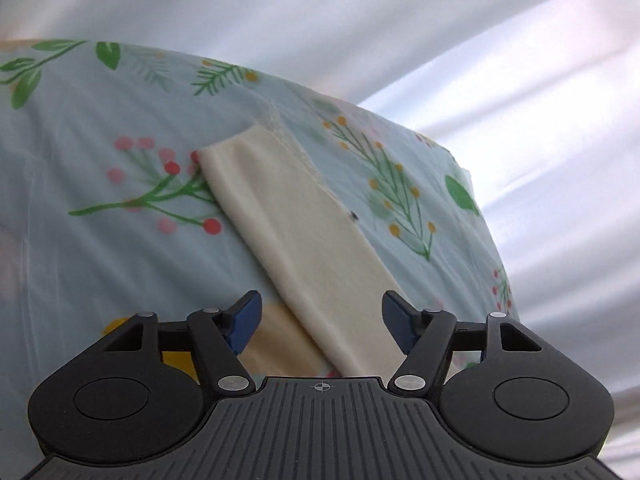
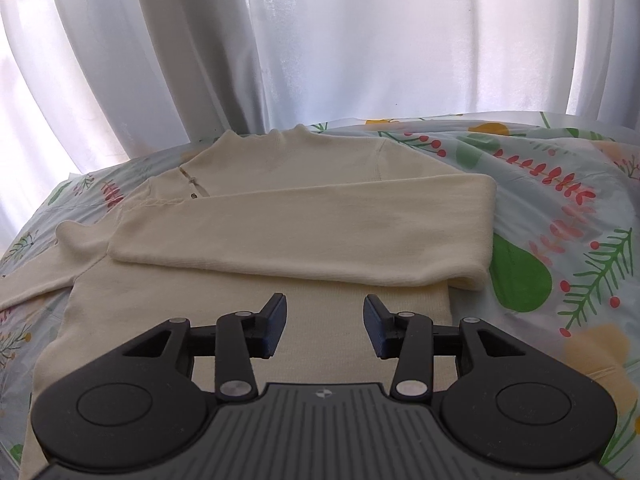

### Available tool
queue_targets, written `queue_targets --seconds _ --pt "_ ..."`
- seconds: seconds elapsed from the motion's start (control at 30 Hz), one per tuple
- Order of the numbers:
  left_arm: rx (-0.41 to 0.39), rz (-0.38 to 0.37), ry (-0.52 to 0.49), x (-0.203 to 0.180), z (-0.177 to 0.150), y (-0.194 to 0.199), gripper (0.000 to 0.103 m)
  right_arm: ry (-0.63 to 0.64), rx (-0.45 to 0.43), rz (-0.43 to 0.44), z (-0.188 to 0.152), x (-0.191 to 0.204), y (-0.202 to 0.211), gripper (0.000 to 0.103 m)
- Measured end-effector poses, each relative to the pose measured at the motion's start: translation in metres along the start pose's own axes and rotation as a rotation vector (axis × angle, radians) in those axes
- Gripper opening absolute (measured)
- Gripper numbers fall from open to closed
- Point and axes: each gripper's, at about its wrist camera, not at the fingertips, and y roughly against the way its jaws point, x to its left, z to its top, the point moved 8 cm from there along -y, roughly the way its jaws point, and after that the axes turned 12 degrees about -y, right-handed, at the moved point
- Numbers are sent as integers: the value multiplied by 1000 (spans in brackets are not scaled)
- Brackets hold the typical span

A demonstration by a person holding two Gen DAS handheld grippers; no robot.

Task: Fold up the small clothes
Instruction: 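Grasp the other sleeve cuff with the left tool and lift it, then lay the sleeve across the sweater body and open the left tool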

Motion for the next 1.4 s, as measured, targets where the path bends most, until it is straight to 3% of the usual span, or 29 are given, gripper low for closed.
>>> queue_targets --seconds 0.17,0.23,0.4,0.57,0.77,0.93,1.0,1.1,1.2,1.33,1.37,1.4 --pt "-59 -56 150 31 12 -5 54 6 14 -7 -1 4 -1 42" --pt "-79 -81 185 36 18 -9 53 3 17 -3 -1 6 -2 42" --pt "-103 -59 242 49 27 -18 25 1 23 5 -1 11 -6 42" --pt "-97 -45 255 53 31 -25 9 11 40 7 -1 14 -12 42" --pt "-112 -31 186 48 33 -20 8 13 55 6 1 11 -16 42" --pt "-196 -73 4 5 41 6 7 7 42 17 4 11 -13 42" --pt "-238 -134 -113 -32 42 23 7 5 36 22 4 11 -11 42" --pt "-268 -283 -278 -97 27 51 7 -7 27 29 6 9 -7 42" --pt "-258 -464 -457 -170 -10 83 7 -21 11 38 7 7 -1 42" --pt "-185 -640 -738 -254 -96 112 10 -42 -11 50 10 4 7 42" --pt "-141 -663 -794 -268 -121 111 16 -50 -12 55 10 3 9 42" --pt "-100 -680 -843 -278 -145 109 32 -58 -12 61 10 3 9 42"
